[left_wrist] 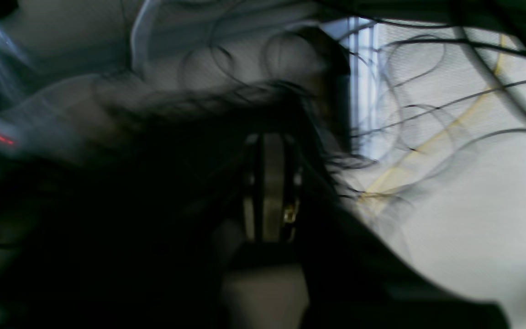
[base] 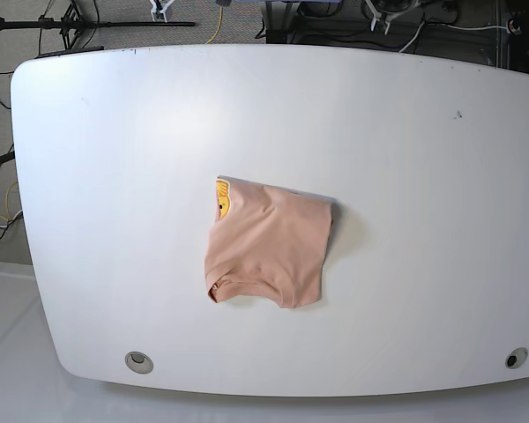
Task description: Fold the T-shirt properly
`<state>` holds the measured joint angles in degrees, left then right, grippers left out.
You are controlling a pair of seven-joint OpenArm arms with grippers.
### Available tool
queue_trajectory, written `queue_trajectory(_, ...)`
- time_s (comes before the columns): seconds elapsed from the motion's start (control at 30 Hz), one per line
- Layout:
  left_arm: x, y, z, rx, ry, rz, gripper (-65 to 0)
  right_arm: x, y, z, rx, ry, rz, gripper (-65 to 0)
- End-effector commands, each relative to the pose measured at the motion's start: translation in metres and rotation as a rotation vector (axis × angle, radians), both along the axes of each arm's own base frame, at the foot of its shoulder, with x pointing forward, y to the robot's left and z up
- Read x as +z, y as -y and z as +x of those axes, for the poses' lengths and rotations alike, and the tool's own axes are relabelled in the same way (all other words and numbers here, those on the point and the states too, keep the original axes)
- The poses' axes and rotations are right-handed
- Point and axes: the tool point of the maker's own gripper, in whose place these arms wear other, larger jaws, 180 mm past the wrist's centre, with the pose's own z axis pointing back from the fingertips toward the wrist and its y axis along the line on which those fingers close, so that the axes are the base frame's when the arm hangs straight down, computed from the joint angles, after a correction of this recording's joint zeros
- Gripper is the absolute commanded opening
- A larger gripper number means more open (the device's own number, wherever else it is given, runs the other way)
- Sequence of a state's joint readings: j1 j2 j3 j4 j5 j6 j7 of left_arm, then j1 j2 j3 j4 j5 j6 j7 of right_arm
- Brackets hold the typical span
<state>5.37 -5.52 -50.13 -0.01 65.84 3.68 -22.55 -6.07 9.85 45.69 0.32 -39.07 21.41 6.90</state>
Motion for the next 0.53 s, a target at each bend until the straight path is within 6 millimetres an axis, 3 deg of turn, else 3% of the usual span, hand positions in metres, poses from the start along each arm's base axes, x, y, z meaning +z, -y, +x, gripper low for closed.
queue_trajectory(0.0,0.003,-0.013,0.023,-0.012,0.047,0.03,-65.0,0.0,-0.008,-0.004,0.026,-0.011,0.01,-65.0)
queue_trajectory(0.07,0.003,-0.012,0.029,-0.011,0.054,0.029,-65.0,-0.002,-0.01,0.007,0.035,0.004,0.005,-65.0)
queue_trajectory(0.2,0.003,-0.009,0.035,-0.013,0.06,0.025,-65.0,-0.004,-0.028,0.009,0.057,0.004,0.018,-65.0)
queue_trajectory(0.5,0.002,0.002,0.043,-0.019,0.073,0.008,-65.0,-0.007,-0.025,0.014,0.117,0.007,-0.038,-65.0)
